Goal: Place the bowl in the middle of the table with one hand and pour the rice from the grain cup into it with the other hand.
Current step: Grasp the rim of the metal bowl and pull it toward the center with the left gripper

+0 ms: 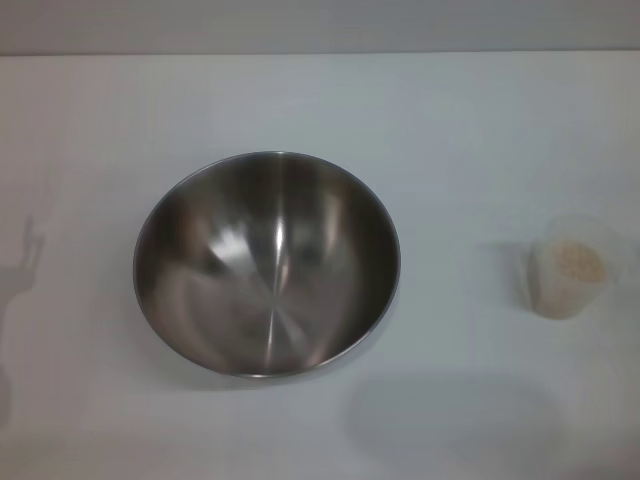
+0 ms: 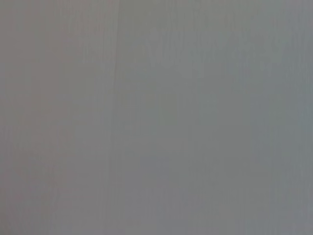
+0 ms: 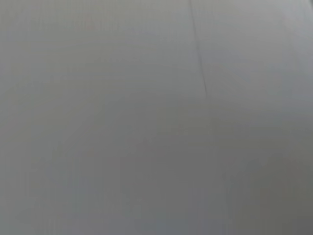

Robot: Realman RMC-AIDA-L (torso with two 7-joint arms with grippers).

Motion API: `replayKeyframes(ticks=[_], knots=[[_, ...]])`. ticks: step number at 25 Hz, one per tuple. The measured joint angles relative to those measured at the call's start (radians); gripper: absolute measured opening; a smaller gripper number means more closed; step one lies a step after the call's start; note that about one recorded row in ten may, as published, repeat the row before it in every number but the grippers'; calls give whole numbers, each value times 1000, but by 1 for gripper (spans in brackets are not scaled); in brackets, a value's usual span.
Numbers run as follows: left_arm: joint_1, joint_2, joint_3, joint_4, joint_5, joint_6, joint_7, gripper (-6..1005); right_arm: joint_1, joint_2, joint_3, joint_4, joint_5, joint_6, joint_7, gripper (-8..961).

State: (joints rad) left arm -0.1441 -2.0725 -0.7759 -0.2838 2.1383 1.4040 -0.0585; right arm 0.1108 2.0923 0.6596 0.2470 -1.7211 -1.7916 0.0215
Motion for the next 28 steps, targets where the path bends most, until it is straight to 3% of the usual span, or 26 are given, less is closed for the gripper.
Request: replayKeyframes(ticks=[12,15,19,21,24,28], knots=[[-17,10,2,-2,12,4,-4,786,0,0,-17,2,3,0,0,834],[-55,29,-1,-10,43,-38,-8,786,4,0,-26,2,6,0,0,835],[-78,88,-1,-116,46,-115,22,787,9,0,-26,6,5,-1,0,835],[-73,132,-11,-222,47,-192,83,787,9,0,-26,8,3,-3,0,835],[-51,201,-61,-432,51,-405,238,788,9,0,-26,10,2,-2,0,834],[7,247,-227,-697,161,-772,331,788,12,0,-26,11,1,-1,0,833]])
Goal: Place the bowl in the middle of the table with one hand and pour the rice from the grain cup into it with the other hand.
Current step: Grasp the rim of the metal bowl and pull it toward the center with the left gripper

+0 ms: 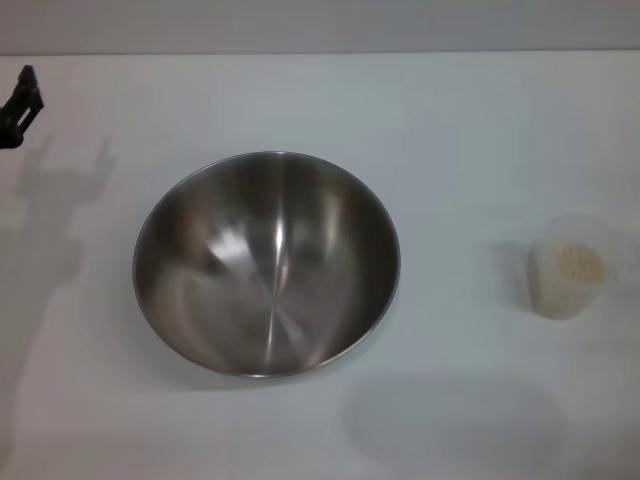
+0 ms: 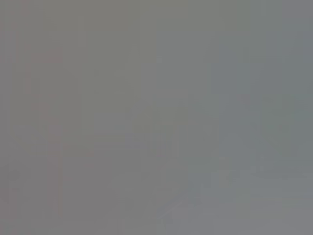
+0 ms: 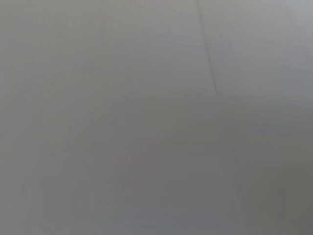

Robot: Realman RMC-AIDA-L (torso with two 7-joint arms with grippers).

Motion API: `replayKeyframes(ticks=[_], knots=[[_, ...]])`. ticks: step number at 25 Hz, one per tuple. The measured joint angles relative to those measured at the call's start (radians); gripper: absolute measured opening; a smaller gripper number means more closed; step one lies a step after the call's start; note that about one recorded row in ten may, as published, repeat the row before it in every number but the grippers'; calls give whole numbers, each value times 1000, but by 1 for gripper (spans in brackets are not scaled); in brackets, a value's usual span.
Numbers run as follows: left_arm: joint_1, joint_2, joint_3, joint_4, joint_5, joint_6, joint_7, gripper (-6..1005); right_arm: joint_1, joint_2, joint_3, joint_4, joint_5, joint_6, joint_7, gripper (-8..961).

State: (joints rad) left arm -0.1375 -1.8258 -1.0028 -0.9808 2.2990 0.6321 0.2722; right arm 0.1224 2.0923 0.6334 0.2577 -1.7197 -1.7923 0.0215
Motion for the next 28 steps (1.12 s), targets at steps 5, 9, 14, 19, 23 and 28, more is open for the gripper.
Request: replayKeyframes(ticks=[5,9,14,19,23,28], knots=[[63,-38,-228,-270,180,-448,3,789,2,0,-1,0,0,1,0,834],[69,-182,-512,-554,339,-1018,57,790,6,0,-7,0,-1,1,0,834],[1,-235,-680,-689,303,-1372,140,791,9,0,-27,0,4,2,0,835],[-70,-233,-807,-722,225,-1620,147,791,8,0,-28,1,5,2,0,835],[-118,-233,-903,-731,178,-1801,174,792,8,0,-28,2,5,4,0,835],[-142,-234,-966,-745,128,-1961,247,788,11,0,-28,2,5,9,0,834]])
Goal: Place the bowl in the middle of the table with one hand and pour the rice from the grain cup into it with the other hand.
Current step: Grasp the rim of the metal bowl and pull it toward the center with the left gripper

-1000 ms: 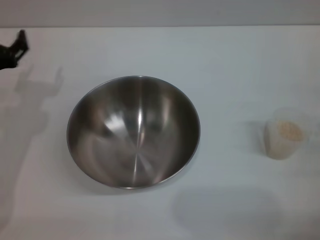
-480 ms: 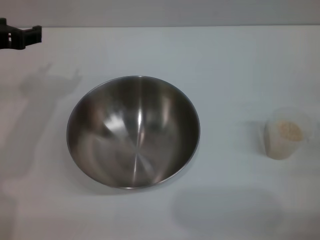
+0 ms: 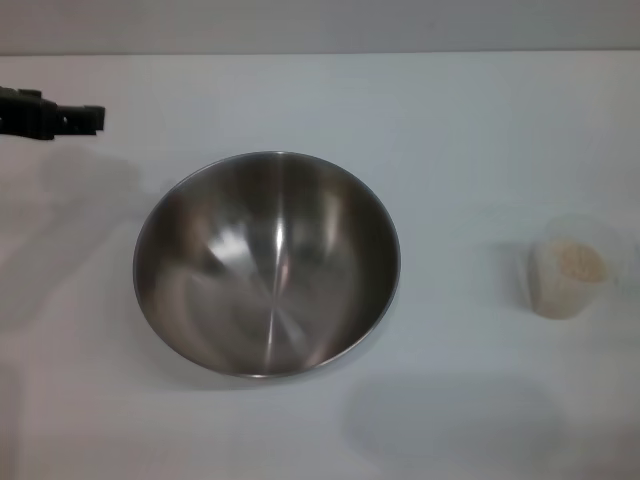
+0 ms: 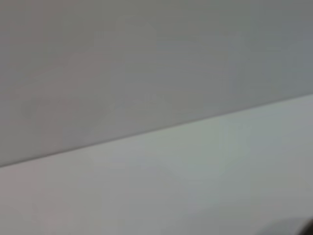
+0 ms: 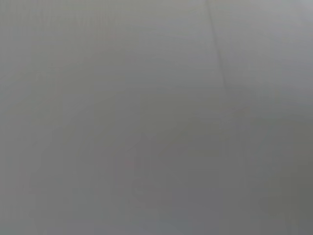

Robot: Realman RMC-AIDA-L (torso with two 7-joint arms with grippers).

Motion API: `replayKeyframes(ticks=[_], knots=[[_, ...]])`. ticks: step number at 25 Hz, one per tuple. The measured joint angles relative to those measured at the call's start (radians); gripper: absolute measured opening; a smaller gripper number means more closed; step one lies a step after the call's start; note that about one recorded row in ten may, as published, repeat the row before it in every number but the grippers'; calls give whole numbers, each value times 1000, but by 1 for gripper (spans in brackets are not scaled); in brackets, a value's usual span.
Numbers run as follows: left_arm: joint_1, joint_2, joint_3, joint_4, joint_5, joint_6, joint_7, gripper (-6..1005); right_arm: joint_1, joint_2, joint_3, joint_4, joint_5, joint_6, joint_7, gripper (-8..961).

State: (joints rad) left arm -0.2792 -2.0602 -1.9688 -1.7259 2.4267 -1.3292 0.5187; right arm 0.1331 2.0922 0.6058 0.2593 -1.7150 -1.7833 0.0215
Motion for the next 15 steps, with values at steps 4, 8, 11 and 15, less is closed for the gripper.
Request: replayKeyframes(ticks=[4,8,11,15], knots=[[18,-2,11,-5,-23,-35,37,784,0,0,0,1,-3,2,0,834],[21,-2,14,-5,-30,-52,43,790,0,0,0,1,-3,3,0,833],[36,-4,24,-6,-93,-102,82,795,0,0,0,2,-3,3,0,833],[47,-5,58,15,-111,-95,104,794,0,0,0,1,-3,3,0,834]])
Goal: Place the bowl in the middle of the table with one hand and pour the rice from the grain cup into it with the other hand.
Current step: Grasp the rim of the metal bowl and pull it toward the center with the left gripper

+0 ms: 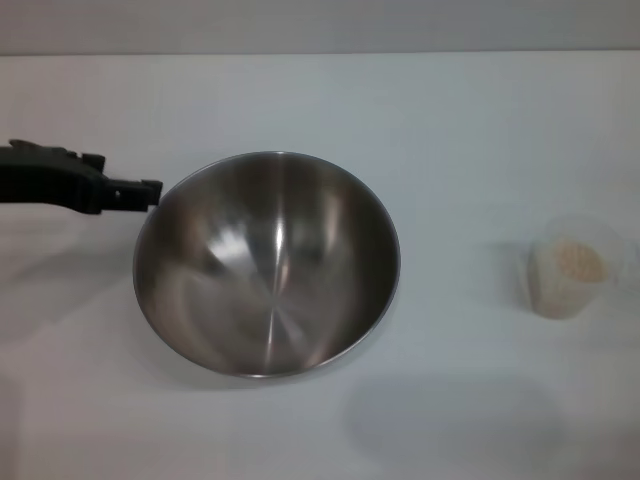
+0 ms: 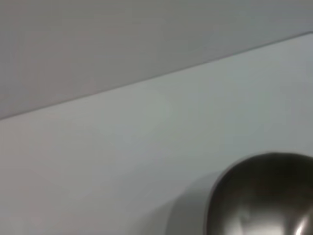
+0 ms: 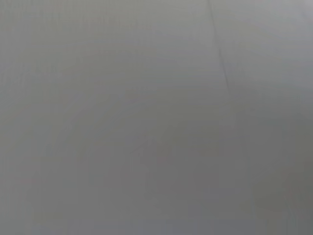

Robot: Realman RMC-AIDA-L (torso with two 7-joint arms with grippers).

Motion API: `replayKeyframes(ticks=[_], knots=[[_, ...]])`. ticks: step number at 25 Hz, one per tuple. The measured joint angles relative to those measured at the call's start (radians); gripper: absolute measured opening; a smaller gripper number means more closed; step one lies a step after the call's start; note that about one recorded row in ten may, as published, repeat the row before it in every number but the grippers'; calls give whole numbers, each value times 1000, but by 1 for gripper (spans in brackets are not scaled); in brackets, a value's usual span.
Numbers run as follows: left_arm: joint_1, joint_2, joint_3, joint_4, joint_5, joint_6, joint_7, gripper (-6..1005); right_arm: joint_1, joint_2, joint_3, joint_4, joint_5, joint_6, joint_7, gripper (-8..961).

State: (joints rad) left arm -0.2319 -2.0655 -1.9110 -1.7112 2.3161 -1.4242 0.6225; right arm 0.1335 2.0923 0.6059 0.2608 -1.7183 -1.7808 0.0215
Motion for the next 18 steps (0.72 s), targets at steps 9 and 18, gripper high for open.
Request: replayKeyframes(ticks=[9,18], knots=[[6,-1,82,64,7,69,11,795,1,0,0,-1,3,2,0,834],[6,-1,103,109,9,116,36,794,4,-1,0,-6,5,5,0,835]])
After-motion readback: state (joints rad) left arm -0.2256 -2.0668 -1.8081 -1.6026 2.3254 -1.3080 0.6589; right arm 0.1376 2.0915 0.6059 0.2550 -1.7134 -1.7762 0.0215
